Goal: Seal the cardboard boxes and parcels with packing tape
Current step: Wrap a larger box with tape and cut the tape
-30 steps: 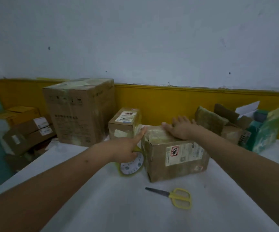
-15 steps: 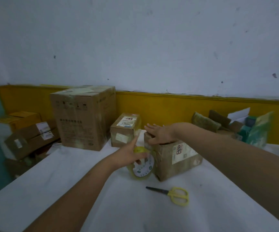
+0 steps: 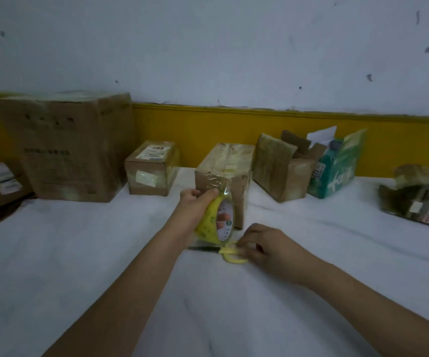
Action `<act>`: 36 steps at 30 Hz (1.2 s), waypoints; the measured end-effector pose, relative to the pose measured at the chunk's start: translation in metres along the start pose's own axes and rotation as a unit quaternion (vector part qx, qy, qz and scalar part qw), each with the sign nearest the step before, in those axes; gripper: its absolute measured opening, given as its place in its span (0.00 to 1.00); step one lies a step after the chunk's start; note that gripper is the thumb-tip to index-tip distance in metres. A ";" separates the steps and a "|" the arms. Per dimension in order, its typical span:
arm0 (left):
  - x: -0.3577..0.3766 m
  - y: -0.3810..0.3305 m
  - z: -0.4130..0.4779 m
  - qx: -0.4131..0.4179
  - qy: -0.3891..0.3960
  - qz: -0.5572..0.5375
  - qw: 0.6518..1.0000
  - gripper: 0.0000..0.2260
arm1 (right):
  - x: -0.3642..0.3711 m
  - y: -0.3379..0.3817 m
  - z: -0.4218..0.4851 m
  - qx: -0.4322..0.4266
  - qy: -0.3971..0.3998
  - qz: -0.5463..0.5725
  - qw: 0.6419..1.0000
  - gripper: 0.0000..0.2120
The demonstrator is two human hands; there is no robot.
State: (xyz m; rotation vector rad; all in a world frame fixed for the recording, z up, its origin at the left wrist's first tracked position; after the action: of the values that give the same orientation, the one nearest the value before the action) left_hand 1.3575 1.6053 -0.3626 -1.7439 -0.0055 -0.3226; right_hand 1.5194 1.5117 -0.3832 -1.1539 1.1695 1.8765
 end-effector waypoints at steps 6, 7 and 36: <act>0.015 0.005 -0.013 0.028 0.037 -0.044 0.998 0.18 | 0.004 0.008 0.005 -0.023 -0.004 -0.014 1.000 0.08; 0.018 0.003 -0.016 0.035 0.052 -0.045 0.997 0.18 | 0.003 0.008 0.005 -0.025 -0.002 -0.028 0.999 0.07; 0.031 0.017 -0.025 0.003 0.077 -0.010 0.997 0.07 | -0.080 0.020 0.153 0.062 -0.191 0.197 0.960 0.06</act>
State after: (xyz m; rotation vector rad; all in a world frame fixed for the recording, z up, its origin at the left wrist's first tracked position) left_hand 1.3856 1.5723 -0.3681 -1.7101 0.0871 -0.4714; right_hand 1.4830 1.6386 -0.2695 -0.4771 1.3330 2.1583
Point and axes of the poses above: each hand's wrist, its own z-axis towards the middle knuckle, its own x-axis out of the palm, y = z × x, the point moved 4 cm from there along z, towards the middle knuckle, and after that the axes turned 2 degrees about z, right-handed, at the moved point
